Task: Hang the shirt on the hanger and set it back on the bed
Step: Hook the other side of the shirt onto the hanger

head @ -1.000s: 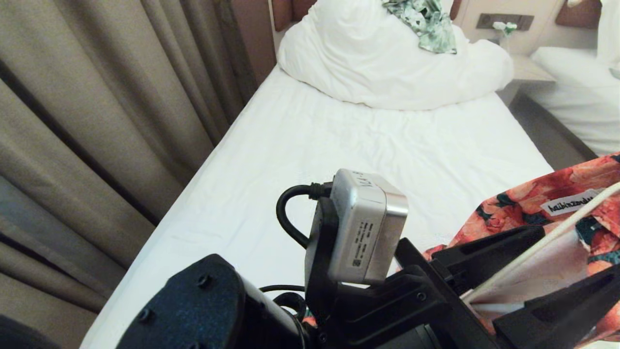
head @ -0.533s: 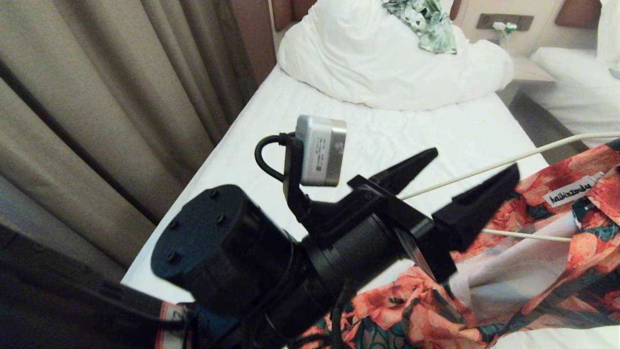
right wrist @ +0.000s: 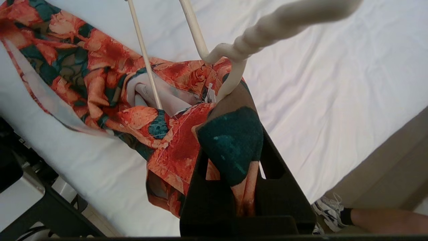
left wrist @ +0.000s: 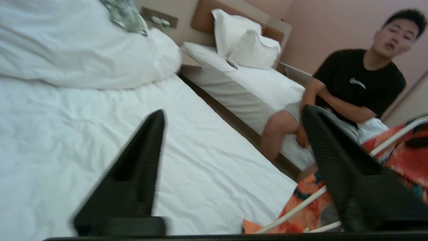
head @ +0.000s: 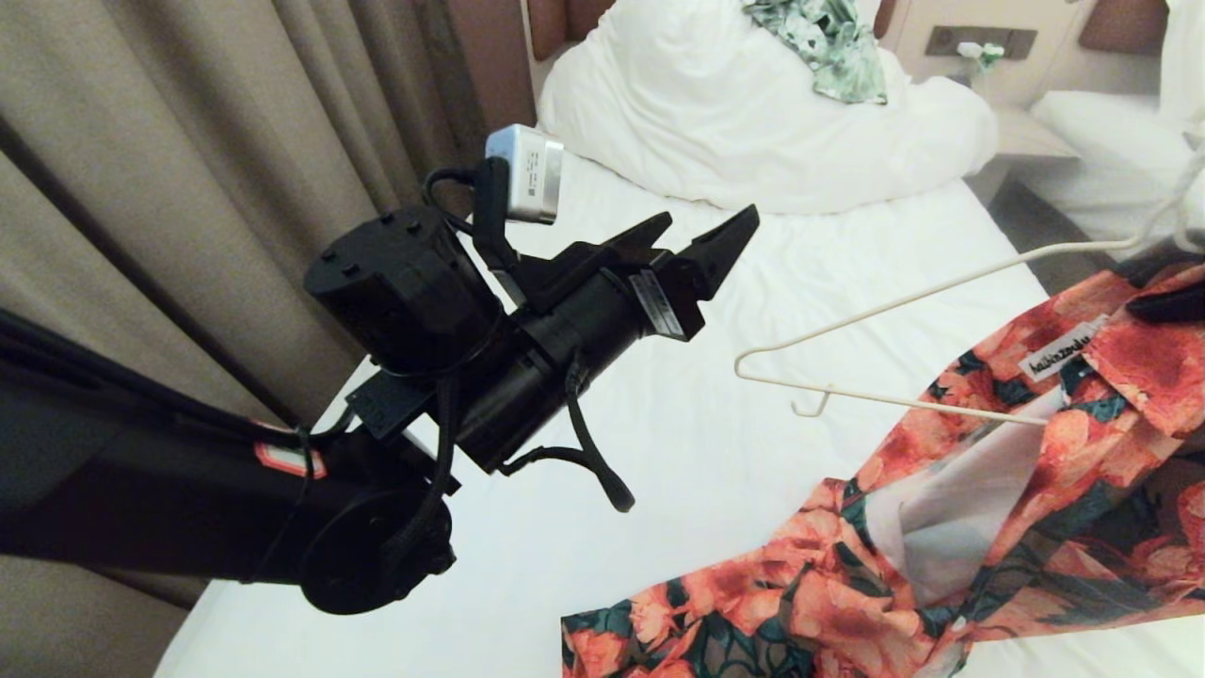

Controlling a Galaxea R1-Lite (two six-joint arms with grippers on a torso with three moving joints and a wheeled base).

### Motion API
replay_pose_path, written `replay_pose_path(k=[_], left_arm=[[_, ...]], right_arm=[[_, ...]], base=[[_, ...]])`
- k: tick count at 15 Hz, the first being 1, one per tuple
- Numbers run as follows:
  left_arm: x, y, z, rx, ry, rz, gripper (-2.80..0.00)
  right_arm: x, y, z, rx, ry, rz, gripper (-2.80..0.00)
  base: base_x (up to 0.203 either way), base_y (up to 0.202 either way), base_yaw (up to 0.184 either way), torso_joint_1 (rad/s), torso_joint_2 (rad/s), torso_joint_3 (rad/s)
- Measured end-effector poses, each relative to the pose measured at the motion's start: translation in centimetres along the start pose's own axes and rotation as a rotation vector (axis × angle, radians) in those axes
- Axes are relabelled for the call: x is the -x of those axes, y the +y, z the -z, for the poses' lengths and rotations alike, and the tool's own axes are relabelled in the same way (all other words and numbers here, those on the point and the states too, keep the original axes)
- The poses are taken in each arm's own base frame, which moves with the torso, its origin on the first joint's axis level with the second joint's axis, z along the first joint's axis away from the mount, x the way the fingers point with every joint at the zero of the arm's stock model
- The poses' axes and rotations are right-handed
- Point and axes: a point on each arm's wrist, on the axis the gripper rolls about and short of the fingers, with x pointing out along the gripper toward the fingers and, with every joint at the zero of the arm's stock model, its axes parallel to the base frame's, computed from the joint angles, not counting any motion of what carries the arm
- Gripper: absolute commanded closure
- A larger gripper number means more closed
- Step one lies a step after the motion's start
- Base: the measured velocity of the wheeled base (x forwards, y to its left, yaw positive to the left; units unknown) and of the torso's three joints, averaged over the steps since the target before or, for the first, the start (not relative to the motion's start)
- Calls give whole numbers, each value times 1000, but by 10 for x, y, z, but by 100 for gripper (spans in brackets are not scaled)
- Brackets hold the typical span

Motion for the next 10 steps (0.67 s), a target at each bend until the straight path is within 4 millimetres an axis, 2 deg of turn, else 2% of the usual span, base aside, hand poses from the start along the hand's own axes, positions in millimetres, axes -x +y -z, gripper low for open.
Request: replay_pose_path(k=[3, 6, 10], left_arm=[[-1, 17, -13, -24, -26, -48, 0], [-5, 39, -33, -38, -21, -179, 0], [-1, 58, -55, -60, -17, -263, 0]], right_arm=[[-14, -7, -9, -32, -54, 9, 0], [-36, -16, -21, -103, -120, 16, 0], [-73, -30, -53, -232, -300, 18, 0]], base=[[0, 0, 0, 0, 0, 0], [0, 0, 0, 0, 0, 0], [0, 0, 0, 0, 0, 0]])
